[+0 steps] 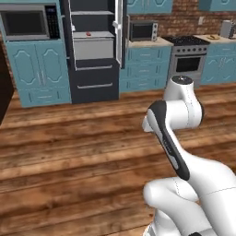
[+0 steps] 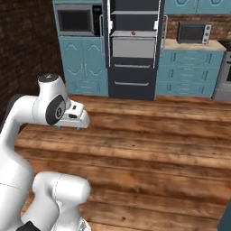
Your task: Place the cold items (carrot and sweet potato) from the fridge in one tupperware on the dining counter. Place the warm items (kebab skewer and hot dog) in the stove area in another tupperware.
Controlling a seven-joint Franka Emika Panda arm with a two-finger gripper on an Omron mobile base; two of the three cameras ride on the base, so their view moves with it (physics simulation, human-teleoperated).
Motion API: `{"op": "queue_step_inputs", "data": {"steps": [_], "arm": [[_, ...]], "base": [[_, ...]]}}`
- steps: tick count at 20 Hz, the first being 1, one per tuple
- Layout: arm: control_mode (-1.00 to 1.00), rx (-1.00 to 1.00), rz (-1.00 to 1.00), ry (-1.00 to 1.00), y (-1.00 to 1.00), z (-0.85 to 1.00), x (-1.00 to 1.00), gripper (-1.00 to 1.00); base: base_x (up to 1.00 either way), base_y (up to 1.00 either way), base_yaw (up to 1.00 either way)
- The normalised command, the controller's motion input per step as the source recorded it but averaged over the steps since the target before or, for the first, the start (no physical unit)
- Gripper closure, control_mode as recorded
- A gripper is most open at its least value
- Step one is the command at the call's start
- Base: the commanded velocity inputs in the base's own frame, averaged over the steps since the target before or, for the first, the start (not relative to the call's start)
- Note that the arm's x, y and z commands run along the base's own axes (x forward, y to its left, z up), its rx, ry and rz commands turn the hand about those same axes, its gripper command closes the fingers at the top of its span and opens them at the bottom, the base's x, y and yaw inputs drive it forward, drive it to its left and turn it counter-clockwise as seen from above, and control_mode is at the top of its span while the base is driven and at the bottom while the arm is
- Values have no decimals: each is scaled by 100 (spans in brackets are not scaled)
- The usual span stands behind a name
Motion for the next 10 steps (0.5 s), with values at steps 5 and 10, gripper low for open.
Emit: {"op": "queue_step_inputs", "data": {"steps": [5, 10], "arm": [[100, 0, 0, 0, 0, 0, 0, -100], [100, 0, 0, 0, 0, 0, 0, -100]], "base": [[100, 8, -3], [100, -9, 0]]}}
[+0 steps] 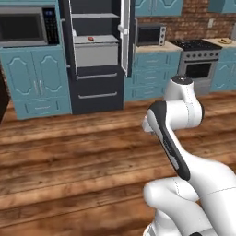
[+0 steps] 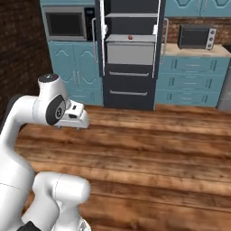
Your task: Place the cold items (carrot and sweet potato) from the fridge in one tupperware on the dining counter. Place the warm items (kebab skewer and hot dog) in the stove area in another tupperware.
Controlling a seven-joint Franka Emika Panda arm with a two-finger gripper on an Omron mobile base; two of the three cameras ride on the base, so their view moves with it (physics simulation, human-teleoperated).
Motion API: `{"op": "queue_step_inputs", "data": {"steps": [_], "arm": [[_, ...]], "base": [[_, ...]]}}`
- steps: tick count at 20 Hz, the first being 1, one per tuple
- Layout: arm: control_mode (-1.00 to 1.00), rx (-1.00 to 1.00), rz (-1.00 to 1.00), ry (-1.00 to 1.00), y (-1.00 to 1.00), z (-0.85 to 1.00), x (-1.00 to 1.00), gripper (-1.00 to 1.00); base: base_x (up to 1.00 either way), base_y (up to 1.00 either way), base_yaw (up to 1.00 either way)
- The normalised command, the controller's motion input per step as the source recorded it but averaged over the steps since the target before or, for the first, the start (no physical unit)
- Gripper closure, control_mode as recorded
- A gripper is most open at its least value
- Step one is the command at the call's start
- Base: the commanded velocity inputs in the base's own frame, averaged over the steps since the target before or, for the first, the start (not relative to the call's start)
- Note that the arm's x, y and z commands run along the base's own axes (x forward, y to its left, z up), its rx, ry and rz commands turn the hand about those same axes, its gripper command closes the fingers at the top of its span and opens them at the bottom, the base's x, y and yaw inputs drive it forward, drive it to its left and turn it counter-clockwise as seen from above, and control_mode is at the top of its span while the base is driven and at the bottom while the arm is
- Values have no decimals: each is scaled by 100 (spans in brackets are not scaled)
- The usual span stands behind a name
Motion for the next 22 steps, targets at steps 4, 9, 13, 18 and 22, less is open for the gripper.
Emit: {"op": "queue_step_inputs", "data": {"steps": [4, 9, 13, 18, 22], "arm": [[100, 0, 0, 0, 0, 0, 0, -100], [100, 0, 0, 0, 0, 0, 0, -100], [100, 0, 0, 0, 0, 0, 0, -100], [100, 0, 0, 0, 0, 0, 0, -100], [100, 0, 0, 0, 0, 0, 0, -100]], "base": [[100, -2, 0], [100, -10, -2], [100, -8, -1], [100, -7, 0], [100, -8, 2]]}}
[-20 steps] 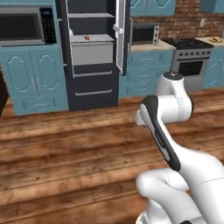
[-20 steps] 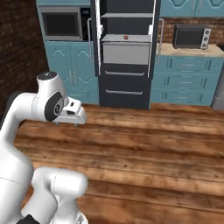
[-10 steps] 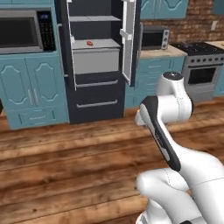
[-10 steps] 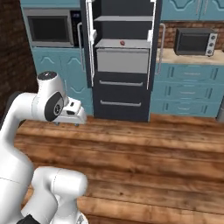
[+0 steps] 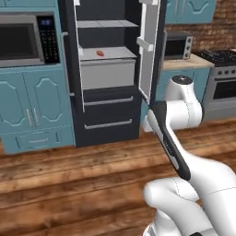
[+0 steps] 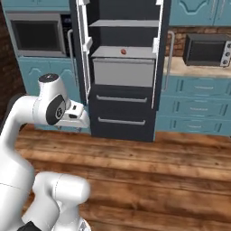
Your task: Place the cold items (carrot and sweet potato) from the fridge in one tupperware on the dining counter. Place the warm items (kebab skewer and hot dog) in the stove area in another tupperware.
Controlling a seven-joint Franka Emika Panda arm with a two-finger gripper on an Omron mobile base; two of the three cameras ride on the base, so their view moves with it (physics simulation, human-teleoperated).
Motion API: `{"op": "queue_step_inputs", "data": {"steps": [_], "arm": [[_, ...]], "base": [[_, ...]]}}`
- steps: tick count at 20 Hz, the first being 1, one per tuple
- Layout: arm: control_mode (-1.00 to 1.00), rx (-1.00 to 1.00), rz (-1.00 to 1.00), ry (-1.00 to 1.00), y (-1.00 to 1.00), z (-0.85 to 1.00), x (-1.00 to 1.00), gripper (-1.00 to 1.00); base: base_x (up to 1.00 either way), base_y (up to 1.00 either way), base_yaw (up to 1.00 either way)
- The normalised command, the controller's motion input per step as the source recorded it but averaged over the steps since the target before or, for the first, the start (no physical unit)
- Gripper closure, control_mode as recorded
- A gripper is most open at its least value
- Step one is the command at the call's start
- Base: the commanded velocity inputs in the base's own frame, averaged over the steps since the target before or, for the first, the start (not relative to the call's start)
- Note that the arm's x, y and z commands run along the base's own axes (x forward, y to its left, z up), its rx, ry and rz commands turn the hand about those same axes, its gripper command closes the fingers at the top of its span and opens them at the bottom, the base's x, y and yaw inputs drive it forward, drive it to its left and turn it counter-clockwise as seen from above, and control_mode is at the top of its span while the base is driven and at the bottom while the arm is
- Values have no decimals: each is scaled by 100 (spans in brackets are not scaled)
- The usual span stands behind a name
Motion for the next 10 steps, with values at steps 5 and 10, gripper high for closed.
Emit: {"op": "queue_step_inputs", "data": {"steps": [5, 10], "arm": [[100, 0, 0, 0, 0, 0, 0, -100], [100, 0, 0, 0, 0, 0, 0, -100]], "base": [[100, -20, 0], [100, -54, 13]]}}
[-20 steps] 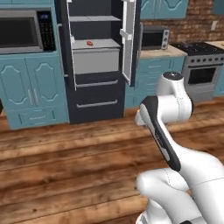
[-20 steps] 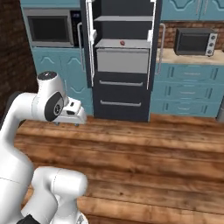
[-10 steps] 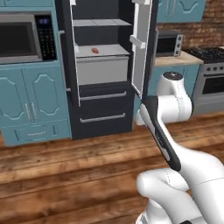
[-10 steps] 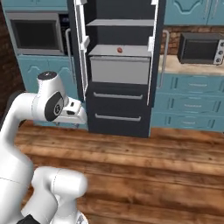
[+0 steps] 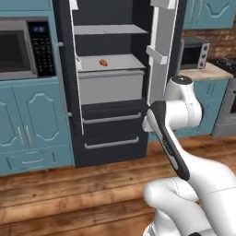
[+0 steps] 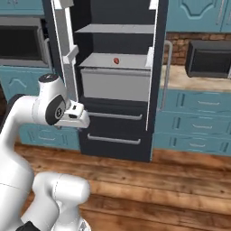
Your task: Place the cold items (carrot and sweet potato) from the fridge in one tupperware on the dining counter. Place the warm items (kebab skewer and hot dog) in the stove area in another tupperware.
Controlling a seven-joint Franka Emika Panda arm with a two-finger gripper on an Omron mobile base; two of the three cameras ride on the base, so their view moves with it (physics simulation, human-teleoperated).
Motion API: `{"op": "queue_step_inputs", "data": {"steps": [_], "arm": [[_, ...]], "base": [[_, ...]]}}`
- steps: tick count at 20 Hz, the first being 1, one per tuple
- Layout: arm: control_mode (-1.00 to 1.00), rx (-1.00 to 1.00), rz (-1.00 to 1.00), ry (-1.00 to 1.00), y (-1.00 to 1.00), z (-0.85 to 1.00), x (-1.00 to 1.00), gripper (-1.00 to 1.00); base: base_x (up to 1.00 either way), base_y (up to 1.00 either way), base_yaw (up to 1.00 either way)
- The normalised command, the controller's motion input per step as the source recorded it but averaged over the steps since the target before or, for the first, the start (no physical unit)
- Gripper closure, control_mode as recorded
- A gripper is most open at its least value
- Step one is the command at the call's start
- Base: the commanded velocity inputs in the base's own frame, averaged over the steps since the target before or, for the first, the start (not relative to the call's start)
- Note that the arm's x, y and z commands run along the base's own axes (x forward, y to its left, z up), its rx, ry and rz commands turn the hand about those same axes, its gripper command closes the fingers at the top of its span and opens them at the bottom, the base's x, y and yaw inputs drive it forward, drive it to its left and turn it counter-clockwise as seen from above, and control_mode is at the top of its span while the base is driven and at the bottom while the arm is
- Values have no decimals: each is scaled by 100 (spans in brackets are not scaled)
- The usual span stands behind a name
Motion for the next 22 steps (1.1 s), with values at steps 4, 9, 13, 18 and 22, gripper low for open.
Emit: {"op": "queue_step_inputs", "data": {"steps": [4, 9, 13, 18, 22], "arm": [[100, 0, 0, 0, 0, 0, 0, -100], [100, 0, 0, 0, 0, 0, 0, -100], [100, 0, 0, 0, 0, 0, 0, -100], [100, 0, 0, 0, 0, 0, 0, -100], [100, 0, 0, 0, 0, 0, 0, -100]], "base": [[98, -39, 21], [89, -12, 6], [91, -2, 1], [86, 0, 1], [86, 0, 4]]}}
